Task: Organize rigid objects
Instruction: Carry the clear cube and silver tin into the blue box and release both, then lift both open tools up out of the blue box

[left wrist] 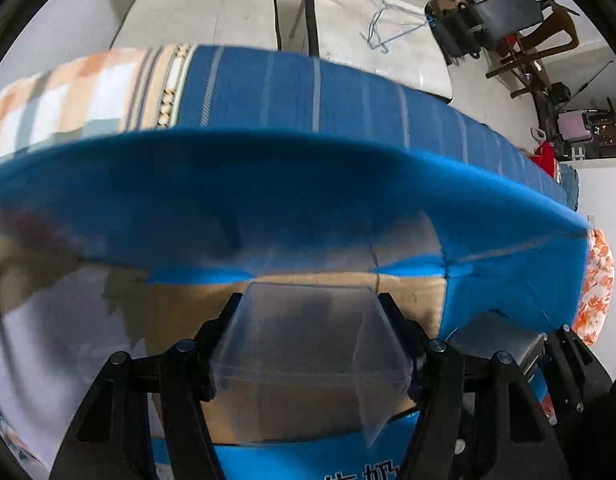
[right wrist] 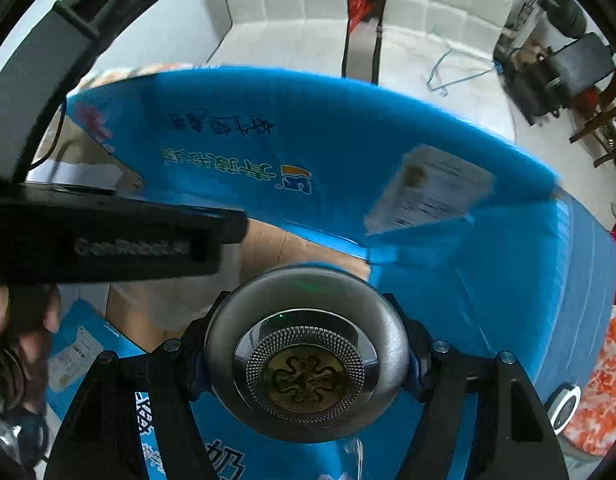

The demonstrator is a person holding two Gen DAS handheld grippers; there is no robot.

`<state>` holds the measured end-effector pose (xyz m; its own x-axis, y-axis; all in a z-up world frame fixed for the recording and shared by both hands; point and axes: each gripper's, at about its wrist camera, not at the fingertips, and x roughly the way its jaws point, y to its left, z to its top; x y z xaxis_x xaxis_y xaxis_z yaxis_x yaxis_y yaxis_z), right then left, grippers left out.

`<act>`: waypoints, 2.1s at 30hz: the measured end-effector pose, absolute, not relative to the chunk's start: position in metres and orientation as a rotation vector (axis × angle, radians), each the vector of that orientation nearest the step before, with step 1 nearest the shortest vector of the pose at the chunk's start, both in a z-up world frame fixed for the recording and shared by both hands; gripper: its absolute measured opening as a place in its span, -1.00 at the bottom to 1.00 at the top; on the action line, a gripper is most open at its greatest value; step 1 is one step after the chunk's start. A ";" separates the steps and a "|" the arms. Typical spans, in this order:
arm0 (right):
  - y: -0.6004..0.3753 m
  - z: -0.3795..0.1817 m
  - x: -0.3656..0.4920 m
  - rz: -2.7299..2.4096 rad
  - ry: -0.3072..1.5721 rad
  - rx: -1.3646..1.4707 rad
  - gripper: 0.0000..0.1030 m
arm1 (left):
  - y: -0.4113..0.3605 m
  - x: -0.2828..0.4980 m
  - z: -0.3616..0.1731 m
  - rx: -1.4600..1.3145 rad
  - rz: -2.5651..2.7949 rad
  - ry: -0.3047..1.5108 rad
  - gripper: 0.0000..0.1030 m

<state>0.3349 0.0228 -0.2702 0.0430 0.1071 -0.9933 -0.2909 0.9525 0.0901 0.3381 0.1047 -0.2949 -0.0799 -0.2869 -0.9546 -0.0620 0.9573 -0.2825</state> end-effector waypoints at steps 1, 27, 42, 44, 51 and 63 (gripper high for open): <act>0.025 -0.274 0.339 0.301 1.499 -0.164 0.43 | 0.103 0.340 -0.298 -0.287 -0.199 1.649 0.20; 0.018 -0.250 0.358 0.245 1.505 -0.124 0.92 | 0.114 0.335 -0.257 -0.275 -0.158 1.663 0.99; -0.011 -0.185 0.268 0.143 1.420 -0.045 0.92 | 0.127 0.233 -0.186 -0.158 0.022 1.440 0.99; -0.013 -0.170 0.253 0.136 1.392 -0.042 0.92 | 0.126 0.221 -0.174 -0.141 0.048 1.398 0.99; -0.018 -0.134 0.223 0.134 1.328 -0.012 0.92 | 0.121 0.192 -0.142 -0.118 0.102 1.288 0.99; -0.027 -0.071 0.176 0.187 1.217 0.033 0.92 | 0.107 0.138 -0.082 -0.107 0.093 1.184 0.99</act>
<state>0.1764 -0.0272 -0.0714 0.3331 0.1607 -0.9291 -0.1251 0.9842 0.1254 0.1381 0.1072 -0.0824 0.3741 0.0164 -0.9272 -0.1288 0.9911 -0.0345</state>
